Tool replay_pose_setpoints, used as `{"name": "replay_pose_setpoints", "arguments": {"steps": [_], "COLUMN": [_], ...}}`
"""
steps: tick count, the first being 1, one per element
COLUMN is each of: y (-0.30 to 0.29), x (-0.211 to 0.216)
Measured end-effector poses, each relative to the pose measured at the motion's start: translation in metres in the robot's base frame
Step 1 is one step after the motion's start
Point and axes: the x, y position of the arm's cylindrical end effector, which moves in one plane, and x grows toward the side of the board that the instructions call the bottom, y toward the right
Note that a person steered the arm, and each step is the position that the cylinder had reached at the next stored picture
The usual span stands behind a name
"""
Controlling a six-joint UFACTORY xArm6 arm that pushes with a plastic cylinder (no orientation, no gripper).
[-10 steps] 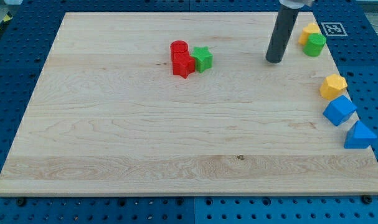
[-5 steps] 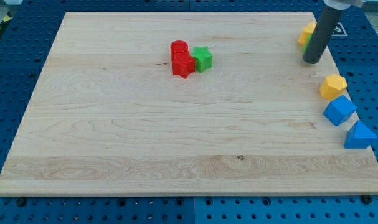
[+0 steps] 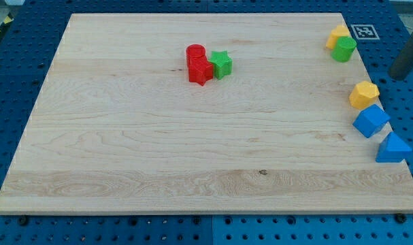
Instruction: Separate the green circle from the yellow heart
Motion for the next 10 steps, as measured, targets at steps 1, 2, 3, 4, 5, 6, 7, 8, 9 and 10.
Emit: {"name": "replay_pose_setpoints", "arguments": {"steps": [1,2,3,4,5,6,7,8,9,10], "y": [0.0,0.0,0.0,0.0,0.0,-0.001,-0.001,-0.013,-0.013,-0.013], "x": [0.0,0.0,-0.001,-0.004,-0.021,-0.025,-0.056,-0.068,-0.069,-0.07]}}
